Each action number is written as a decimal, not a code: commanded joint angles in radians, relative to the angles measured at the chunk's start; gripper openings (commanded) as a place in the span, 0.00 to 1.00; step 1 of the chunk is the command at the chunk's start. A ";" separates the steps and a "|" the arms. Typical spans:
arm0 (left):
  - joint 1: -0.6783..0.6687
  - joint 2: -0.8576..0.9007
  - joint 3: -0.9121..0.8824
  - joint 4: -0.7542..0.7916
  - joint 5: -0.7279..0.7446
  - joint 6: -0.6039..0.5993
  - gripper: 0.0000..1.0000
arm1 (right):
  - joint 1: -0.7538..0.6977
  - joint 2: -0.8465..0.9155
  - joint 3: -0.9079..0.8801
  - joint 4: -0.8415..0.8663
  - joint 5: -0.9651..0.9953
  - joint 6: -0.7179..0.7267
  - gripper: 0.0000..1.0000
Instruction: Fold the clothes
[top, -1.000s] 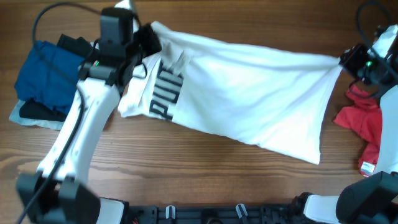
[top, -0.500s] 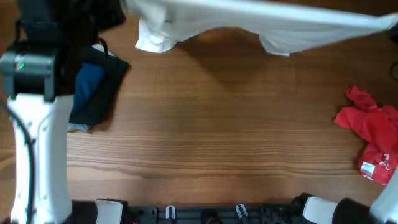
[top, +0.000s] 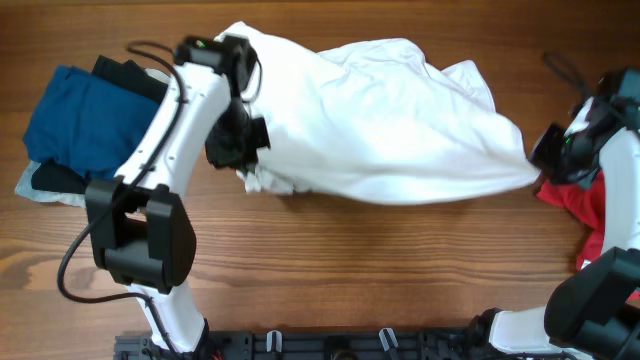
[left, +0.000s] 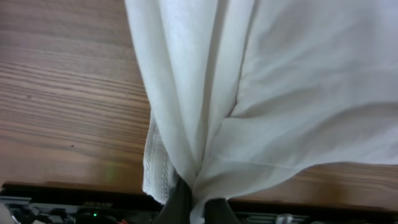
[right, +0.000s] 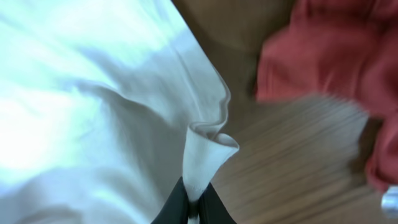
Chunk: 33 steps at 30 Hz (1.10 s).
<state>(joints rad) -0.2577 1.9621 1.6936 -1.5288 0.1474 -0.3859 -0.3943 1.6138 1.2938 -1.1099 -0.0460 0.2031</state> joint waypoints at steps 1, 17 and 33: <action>-0.023 -0.003 -0.149 0.046 -0.010 0.012 0.04 | 0.002 -0.009 -0.116 0.021 0.056 0.015 0.04; -0.006 -0.013 -0.208 0.601 -0.152 -0.044 0.85 | 0.002 -0.009 -0.176 0.069 0.057 0.032 0.04; -0.039 -0.032 -0.207 0.333 0.077 -0.040 0.72 | 0.002 -0.009 -0.176 0.079 0.053 0.035 0.04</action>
<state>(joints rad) -0.2741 1.9617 1.4834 -1.2152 0.1860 -0.4240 -0.3943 1.6138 1.1194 -1.0313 -0.0132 0.2226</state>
